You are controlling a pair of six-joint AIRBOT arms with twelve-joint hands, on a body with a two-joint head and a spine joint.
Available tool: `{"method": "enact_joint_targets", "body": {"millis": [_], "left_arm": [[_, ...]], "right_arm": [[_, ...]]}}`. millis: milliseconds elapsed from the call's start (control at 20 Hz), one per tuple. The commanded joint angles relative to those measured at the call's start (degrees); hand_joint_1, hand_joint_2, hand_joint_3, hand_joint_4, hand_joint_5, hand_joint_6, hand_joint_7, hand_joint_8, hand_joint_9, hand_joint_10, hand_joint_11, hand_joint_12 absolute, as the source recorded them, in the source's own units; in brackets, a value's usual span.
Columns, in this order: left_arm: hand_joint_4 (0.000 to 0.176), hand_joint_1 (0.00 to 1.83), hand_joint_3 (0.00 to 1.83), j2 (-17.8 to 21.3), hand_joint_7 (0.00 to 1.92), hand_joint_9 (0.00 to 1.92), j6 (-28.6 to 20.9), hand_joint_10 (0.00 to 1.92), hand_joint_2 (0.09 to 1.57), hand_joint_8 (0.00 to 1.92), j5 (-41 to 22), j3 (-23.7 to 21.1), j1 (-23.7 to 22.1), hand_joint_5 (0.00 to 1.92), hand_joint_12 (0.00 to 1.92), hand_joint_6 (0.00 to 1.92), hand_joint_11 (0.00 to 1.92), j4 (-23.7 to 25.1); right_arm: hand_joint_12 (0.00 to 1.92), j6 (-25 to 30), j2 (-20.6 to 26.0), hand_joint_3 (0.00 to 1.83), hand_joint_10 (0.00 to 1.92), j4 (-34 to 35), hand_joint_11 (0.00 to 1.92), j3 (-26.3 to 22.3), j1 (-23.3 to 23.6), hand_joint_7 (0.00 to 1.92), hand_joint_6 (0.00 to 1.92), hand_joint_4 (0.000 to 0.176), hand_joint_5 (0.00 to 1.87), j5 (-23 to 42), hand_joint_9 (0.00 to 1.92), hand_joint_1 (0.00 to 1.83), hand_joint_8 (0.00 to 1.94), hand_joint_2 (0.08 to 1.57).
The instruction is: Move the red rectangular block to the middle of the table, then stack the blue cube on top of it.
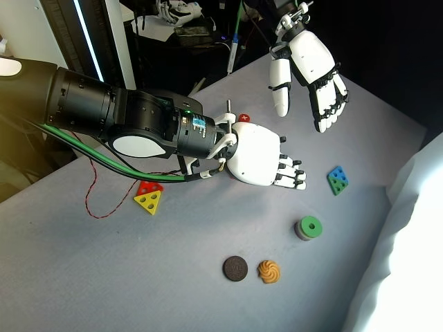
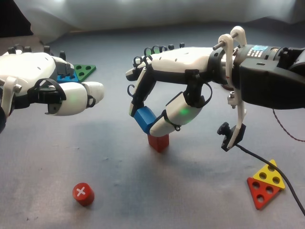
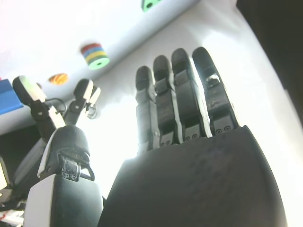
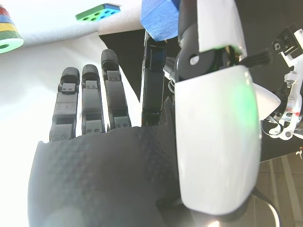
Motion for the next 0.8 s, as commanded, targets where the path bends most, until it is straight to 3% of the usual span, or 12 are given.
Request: {"method": "enact_joint_targets", "body": {"millis": [0,50,100,200,250,350,400,450,550,600,650,750], "left_arm": [[0.0,0.03,0.0,0.63,0.4,0.34,0.14,0.0,1.25,0.0,-2.94,-0.03,-0.32,0.42,0.73,0.0,0.0,4.07],[0.0,0.04,0.0,0.63,0.4,0.34,0.14,0.0,1.25,0.0,-2.94,-0.03,-0.32,0.42,0.73,0.0,0.0,4.12],[0.0,0.04,0.0,0.63,0.4,0.34,0.14,0.0,1.25,0.0,-2.94,-0.03,-0.32,0.42,0.75,0.0,0.0,4.12],[0.0,0.02,0.0,0.63,0.4,0.35,0.22,0.0,1.25,0.0,-2.94,-0.01,-0.35,0.42,0.75,0.0,0.0,4.12],[0.0,0.02,0.0,0.63,0.4,0.34,0.25,0.0,1.25,0.0,-2.94,0.01,-0.38,0.42,0.75,0.0,0.0,4.12],[0.0,0.03,0.0,0.63,0.4,0.34,0.29,0.0,1.25,0.0,-2.94,0.05,-0.43,0.42,0.75,0.0,0.0,4.14],[0.0,0.04,0.0,0.63,0.41,0.35,0.29,0.0,1.25,0.0,-2.94,0.05,-0.46,0.42,0.75,0.0,0.0,4.17],[0.0,0.05,0.0,0.63,0.4,0.34,0.29,0.0,1.25,0.0,-2.94,0.05,-0.47,0.42,0.74,0.0,0.0,4.17],[0.0,0.04,0.0,0.63,0.4,0.34,0.29,0.0,1.25,0.0,-2.94,0.05,-0.48,0.42,0.74,0.0,0.0,4.19],[0.0,0.05,0.0,0.63,0.4,0.35,0.29,0.0,1.25,0.0,-2.94,0.05,-0.48,0.42,0.75,0.0,0.0,4.22],[0.0,0.05,0.0,0.63,0.4,0.35,0.29,0.0,1.25,0.0,-2.94,0.05,-0.48,0.42,0.75,0.0,0.0,4.22],[0.0,0.06,0.0,0.63,0.4,0.35,0.29,0.0,1.24,0.0,-2.95,0.1,-0.49,0.42,0.75,0.0,0.0,4.23]], "right_arm": [[0.0,0.44,0.54,0.0,0.0,0.45,0.0,0.07,0.01,0.23,0.83,0.09,1.09,6.54,0.01,1.09,0.0,1.06],[0.0,0.42,0.54,0.0,0.0,0.45,0.0,0.13,0.0,0.23,0.83,0.119,1.09,6.54,0.01,1.08,0.0,1.06],[0.0,0.28,0.54,0.0,0.0,0.45,0.0,0.21,-0.04,0.23,0.84,0.123,1.09,6.54,0.01,1.08,0.0,1.06],[0.0,-0.01,0.54,0.0,0.0,0.45,0.0,0.44,-0.19,0.24,0.84,0.093,1.08,6.31,0.01,1.08,0.01,1.06],[0.0,-0.04,0.54,0.0,0.0,0.45,0.0,0.57,-0.23,0.24,0.84,0.091,1.08,6.13,0.01,1.08,0.0,1.06],[0.0,-0.41,0.54,0.0,0.0,0.45,0.0,0.83,-0.47,0.21,0.86,0.126,1.07,6.07,0.0,1.07,0.0,1.07],[0.0,-0.49,0.54,0.0,0.01,0.45,0.0,0.96,-0.58,0.23,0.83,0.131,1.09,6.09,0.02,1.07,0.01,1.06],[0.0,-0.5,0.54,0.0,0.0,0.45,0.0,0.99,-0.66,0.24,0.81,0.113,1.1,6.09,0.02,1.08,0.01,1.05],[0.0,-0.52,0.45,0.0,0.0,0.44,0.0,0.98,-0.78,0.24,0.8,0.059,1.11,6.05,0.01,1.1,0.0,1.05],[0.0,-0.52,0.42,0.0,0.0,0.44,0.0,0.97,-0.81,0.23,0.8,0.054,1.11,6.03,0.0,1.1,0.0,1.05],[0.0,-0.52,0.41,0.0,0.0,0.44,0.0,0.97,-0.85,0.22,0.82,0.072,1.1,5.99,0.0,1.09,0.0,1.06],[0.0,-0.95,0.41,0.0,0.0,0.44,0.0,0.98,-0.96,0.22,0.83,0.074,1.09,5.99,0.0,1.09,0.0,1.06]]}}
